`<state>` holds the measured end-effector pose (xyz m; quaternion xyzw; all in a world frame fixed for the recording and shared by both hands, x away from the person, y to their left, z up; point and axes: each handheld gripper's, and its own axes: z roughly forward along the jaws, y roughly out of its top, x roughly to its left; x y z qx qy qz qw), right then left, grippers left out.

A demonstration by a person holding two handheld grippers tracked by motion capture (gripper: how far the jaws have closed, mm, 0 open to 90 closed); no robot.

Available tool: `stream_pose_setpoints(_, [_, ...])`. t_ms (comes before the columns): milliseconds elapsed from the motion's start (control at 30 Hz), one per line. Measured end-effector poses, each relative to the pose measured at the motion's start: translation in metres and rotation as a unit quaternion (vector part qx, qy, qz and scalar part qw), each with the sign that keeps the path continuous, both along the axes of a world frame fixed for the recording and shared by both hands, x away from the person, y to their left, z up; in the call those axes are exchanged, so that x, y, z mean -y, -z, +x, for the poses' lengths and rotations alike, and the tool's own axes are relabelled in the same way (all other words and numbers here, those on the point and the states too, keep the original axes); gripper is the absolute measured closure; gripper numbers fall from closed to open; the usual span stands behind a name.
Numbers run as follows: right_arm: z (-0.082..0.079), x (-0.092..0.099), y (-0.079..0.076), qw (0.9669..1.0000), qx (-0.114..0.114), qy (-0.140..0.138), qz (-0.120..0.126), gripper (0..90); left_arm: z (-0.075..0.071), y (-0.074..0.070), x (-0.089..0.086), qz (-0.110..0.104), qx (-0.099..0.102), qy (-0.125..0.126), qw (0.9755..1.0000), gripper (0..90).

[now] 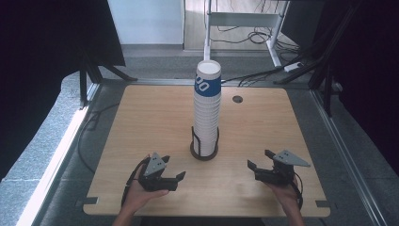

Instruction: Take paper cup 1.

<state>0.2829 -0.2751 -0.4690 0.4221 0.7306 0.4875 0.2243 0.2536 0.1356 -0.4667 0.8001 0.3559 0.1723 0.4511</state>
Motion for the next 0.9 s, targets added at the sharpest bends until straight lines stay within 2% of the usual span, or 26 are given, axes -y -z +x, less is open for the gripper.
stream_pose_setpoints(133, [-0.002,0.0,0.0,0.9998,0.003,-0.018,0.006,15.2,0.001,-0.001,-0.004,-0.004,0.002,-0.004,1.0,18.1])
stream_pose_setpoints(167, [-0.003,-0.001,-0.001,0.9996,0.008,-0.027,-0.003,15.1,0.001,-0.002,-0.008,-0.006,0.002,-0.008,1.0,18.1])
stream_pose_setpoints(233, [-0.003,-0.002,-0.001,0.9994,0.011,-0.033,-0.002,15.4,0.001,-0.003,-0.011,-0.008,0.004,-0.01,0.9999,18.1])
stream_pose_setpoints(533, [-0.002,0.003,0.001,0.9988,0.007,-0.047,0.012,17.0,-0.001,-0.008,-0.02,-0.012,0.013,-0.019,0.9997,18.1])
stream_pose_setpoints(667, [-0.002,0.006,-0.001,0.9984,0.008,-0.048,0.028,17.8,-0.002,-0.011,-0.021,-0.025,0.011,-0.016,0.9995,18.0])
stream_pose_setpoints(767, [-0.002,0.013,0.005,0.998,0.001,-0.045,0.046,19.1,-0.002,-0.014,-0.022,-0.034,0.016,-0.021,0.9991,14.9])
stream_pose_setpoints(900, [-0.003,0.019,0.003,0.9969,0.01,-0.047,0.062,20.6,0.002,-0.018,-0.021,-0.028,0.022,-0.033,0.9988,14.5])
